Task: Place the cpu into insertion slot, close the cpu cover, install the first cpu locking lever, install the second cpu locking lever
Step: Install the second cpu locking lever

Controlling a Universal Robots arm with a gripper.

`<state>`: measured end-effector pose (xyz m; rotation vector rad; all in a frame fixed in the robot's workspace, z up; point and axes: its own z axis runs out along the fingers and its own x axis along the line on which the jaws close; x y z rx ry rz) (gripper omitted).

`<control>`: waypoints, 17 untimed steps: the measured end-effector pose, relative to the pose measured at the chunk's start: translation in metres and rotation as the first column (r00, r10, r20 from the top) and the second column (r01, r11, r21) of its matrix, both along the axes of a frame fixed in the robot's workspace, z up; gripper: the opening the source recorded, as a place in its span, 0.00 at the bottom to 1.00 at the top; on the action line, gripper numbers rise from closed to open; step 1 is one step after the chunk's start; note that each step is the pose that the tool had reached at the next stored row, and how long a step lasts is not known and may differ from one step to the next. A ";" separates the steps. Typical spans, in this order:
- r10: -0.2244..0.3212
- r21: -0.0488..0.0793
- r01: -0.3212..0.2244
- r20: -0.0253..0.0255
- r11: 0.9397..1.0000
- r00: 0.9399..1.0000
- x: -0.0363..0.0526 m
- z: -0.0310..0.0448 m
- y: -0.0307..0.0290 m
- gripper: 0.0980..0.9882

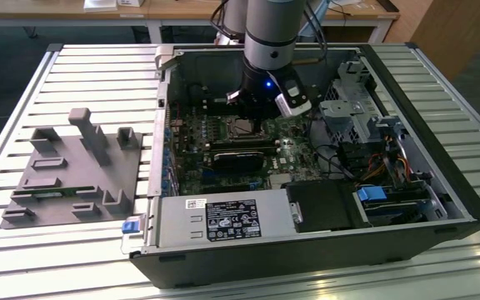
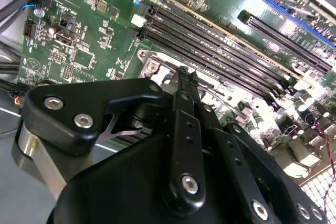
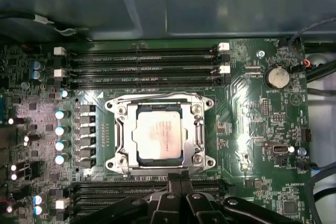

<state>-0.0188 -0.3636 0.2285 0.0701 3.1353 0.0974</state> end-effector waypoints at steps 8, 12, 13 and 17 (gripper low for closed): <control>0.001 0.002 -0.001 0.000 1.000 1.000 -0.0122 -0.0001 -0.0018 0.01; 0.000 0.003 0.000 0.001 1.000 1.000 -0.0243 -0.0002 -0.0022 0.01; 0.000 0.003 0.000 0.001 1.000 1.000 -0.0253 -0.0003 -0.0022 0.01; 0.000 0.003 0.000 0.000 1.000 1.000 -0.0257 -0.0037 -0.0023 0.01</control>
